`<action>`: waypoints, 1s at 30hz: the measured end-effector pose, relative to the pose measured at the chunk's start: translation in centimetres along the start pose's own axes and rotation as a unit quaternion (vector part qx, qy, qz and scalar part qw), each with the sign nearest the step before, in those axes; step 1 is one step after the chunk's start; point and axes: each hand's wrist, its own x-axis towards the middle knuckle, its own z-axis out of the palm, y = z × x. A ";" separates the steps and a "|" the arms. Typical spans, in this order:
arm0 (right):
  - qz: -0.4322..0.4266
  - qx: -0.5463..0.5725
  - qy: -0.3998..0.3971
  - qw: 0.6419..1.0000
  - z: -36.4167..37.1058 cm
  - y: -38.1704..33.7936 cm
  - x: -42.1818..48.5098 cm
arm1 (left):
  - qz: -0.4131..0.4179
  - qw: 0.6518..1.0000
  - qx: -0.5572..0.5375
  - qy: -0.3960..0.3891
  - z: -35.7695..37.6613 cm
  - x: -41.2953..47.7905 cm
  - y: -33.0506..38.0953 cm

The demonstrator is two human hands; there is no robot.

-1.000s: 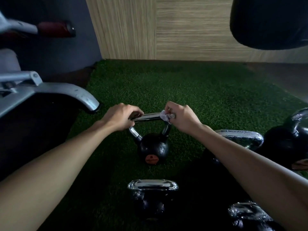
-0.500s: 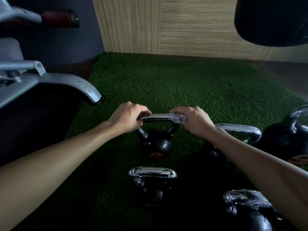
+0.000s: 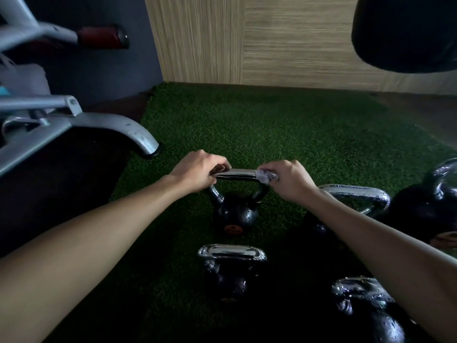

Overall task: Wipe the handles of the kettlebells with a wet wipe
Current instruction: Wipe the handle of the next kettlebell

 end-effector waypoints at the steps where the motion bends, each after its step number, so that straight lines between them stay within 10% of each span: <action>1: 0.002 0.002 0.000 1.000 0.1 -0.1 -0.2 | 0.001 1.000 -0.003 -0.001 0.0 0.0 0.1; 11: 0.027 0.061 0.047 0.997 -7.7 3.0 -4.5 | 0.122 0.990 0.035 0.067 0.8 1.2 8.6; 22: 0.102 0.009 0.096 0.990 -13.3 11.6 -9.7 | -0.042 0.987 -0.139 -0.075 4.5 7.6 21.8; 30: 0.048 -0.090 0.042 0.994 -11.2 10.2 -10.3 | -0.032 0.988 -0.147 0.010 7.0 8.1 21.8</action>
